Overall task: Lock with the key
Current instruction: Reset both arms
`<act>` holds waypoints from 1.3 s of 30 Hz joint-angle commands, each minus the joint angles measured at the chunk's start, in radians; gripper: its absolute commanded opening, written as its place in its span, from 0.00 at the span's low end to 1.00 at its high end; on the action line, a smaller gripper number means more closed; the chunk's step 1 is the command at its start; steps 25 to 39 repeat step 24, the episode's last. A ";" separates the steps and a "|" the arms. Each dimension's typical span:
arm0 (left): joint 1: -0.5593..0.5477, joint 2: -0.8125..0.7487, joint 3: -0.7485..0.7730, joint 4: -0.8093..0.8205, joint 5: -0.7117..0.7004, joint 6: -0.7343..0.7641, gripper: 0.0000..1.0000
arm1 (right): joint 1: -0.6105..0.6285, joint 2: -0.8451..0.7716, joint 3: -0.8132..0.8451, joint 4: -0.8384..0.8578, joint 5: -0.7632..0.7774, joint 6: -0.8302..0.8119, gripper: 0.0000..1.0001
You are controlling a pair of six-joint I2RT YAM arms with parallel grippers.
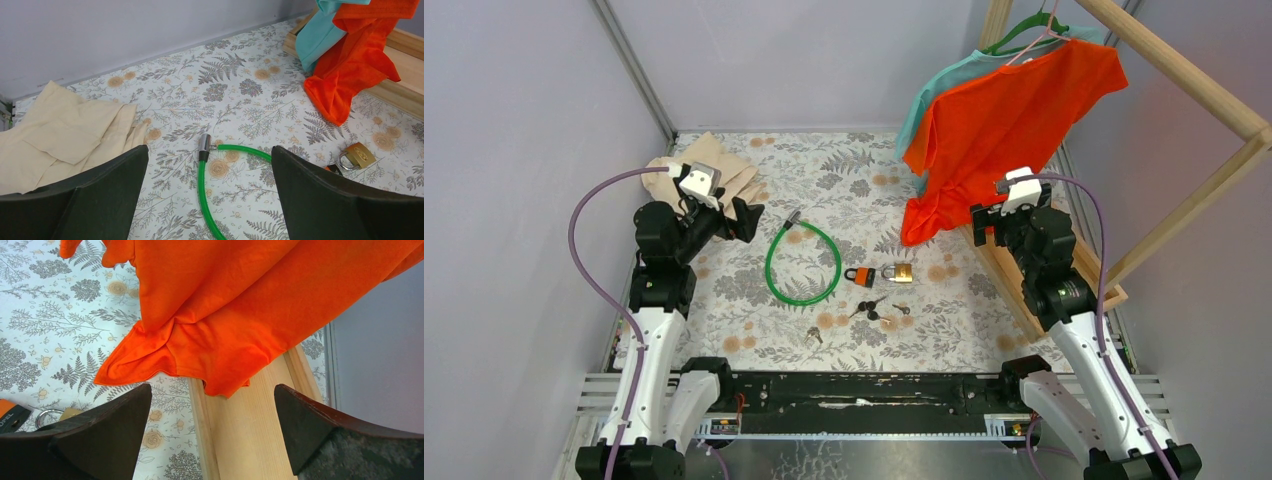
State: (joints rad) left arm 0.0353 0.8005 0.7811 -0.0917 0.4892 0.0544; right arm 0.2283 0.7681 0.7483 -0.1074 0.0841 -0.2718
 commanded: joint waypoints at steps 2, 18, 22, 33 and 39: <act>0.003 -0.015 0.000 0.022 0.007 0.012 1.00 | -0.008 -0.003 0.020 0.029 -0.027 0.002 0.99; 0.004 -0.015 0.010 0.011 0.015 0.013 1.00 | -0.017 -0.022 0.018 0.022 -0.040 -0.003 0.99; 0.003 -0.015 0.007 0.008 0.017 0.013 1.00 | -0.017 -0.017 0.010 0.037 -0.036 0.001 0.99; 0.002 -0.015 0.009 0.009 0.018 0.014 1.00 | -0.018 -0.018 0.016 0.029 -0.039 -0.002 0.99; 0.002 -0.015 0.009 0.009 0.018 0.014 1.00 | -0.018 -0.018 0.016 0.029 -0.039 -0.002 0.99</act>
